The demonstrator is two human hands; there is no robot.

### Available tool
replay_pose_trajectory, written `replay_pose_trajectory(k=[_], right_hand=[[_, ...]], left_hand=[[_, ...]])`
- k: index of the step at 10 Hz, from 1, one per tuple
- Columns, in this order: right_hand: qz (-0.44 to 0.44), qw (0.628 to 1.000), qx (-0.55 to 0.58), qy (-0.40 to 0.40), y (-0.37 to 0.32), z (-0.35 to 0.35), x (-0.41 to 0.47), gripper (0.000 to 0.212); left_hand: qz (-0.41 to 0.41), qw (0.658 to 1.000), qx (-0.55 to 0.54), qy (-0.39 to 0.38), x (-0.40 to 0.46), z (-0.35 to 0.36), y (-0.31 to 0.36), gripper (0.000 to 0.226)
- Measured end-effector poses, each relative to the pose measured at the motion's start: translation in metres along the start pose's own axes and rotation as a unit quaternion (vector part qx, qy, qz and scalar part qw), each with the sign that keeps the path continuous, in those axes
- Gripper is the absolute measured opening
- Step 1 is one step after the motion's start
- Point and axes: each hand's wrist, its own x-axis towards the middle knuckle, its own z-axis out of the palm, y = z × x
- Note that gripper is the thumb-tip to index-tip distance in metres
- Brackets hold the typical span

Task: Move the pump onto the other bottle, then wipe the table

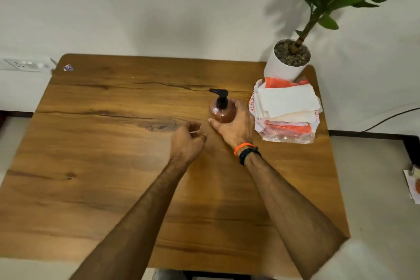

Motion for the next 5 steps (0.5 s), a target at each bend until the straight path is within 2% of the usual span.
replay_pose_trajectory(k=[3, 5], right_hand=[[0.002, 1.0, -0.003, -0.008, -0.016, 0.021, 0.028, 0.071], [0.003, 0.996, -0.04, -0.081, -0.016, -0.001, 0.029, 0.097]], left_hand=[[-0.006, 1.0, 0.006, 0.011, 0.032, -0.017, -0.001, 0.041], [-0.005, 1.0, 0.002, 0.011, 0.024, -0.02, 0.019, 0.044]])
